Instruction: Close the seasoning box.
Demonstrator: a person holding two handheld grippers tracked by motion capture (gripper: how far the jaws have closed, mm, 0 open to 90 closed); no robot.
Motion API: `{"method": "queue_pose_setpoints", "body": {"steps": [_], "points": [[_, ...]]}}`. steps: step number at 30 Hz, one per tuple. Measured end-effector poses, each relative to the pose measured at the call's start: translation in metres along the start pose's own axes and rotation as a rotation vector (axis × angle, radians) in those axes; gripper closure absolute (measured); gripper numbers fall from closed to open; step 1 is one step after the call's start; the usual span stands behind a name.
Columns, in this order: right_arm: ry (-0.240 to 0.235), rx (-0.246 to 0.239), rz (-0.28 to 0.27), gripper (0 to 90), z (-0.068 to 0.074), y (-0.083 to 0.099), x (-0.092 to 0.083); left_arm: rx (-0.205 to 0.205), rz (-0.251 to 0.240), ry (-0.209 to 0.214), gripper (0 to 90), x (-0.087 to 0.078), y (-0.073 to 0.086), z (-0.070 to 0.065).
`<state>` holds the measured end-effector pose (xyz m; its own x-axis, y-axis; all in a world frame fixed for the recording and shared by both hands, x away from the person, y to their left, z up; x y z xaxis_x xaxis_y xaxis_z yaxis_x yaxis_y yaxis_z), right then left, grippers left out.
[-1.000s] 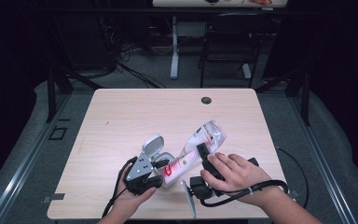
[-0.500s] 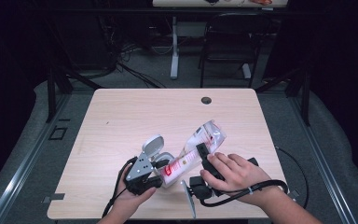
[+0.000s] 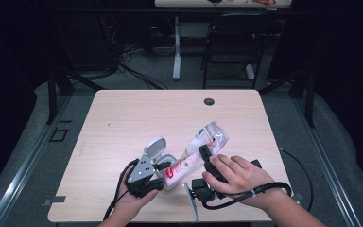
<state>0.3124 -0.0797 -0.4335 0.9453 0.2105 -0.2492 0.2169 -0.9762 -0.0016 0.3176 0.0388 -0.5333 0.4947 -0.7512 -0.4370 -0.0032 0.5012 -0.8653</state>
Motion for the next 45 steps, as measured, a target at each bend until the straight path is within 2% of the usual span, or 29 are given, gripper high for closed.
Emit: {"method": "queue_pose_setpoints", "body": {"steps": [27, 29, 31, 33, 40, 41, 45], "points": [[0.004, 0.012, -0.022, 86.3, -0.0014, -0.0025, -0.0001, 0.002, 0.000, 0.001, 65.1, 0.0002, 0.0000, -0.0002], [0.013, -0.013, 0.005, 86.3, -0.0037, -0.0014, -0.0023, 0.002, 0.001, 0.001, 65.1, 0.0003, 0.0000, -0.0003], [-0.002, 0.020, -0.032, 86.3, -0.0004, -0.0028, 0.0007, 0.002, 0.001, 0.001, 65.1, 0.0003, 0.0000, -0.0002], [0.003, 0.007, -0.019, 86.3, -0.0016, -0.0023, -0.0004, 0.002, 0.000, 0.001, 65.1, 0.0002, 0.0000, -0.0002], [0.002, 0.011, -0.022, 86.2, -0.0019, -0.0027, 0.0000, 0.001, 0.000, 0.001, 65.1, 0.0002, -0.0001, -0.0002], [0.005, 0.000, -0.009, 86.2, -0.0030, -0.0022, -0.0010, 0.001, 0.000, 0.001, 65.1, 0.0002, -0.0001, -0.0002], [0.000, 0.015, -0.027, 86.2, -0.0015, -0.0030, 0.0003, 0.002, 0.001, 0.002, 65.1, 0.0003, -0.0001, -0.0004]]}}
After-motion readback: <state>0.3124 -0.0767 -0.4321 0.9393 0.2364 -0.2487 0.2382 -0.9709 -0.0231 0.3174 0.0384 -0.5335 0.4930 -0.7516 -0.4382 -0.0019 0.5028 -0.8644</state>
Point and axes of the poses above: each handheld gripper's, and its own axes: x roughly forward along the jaws, y roughly out of its underside, z roughly to its left, the point moved 10 cm from there along x, roughly forward along the jaws, and after that the axes turned 15 degrees about x, right-handed, at the moved point
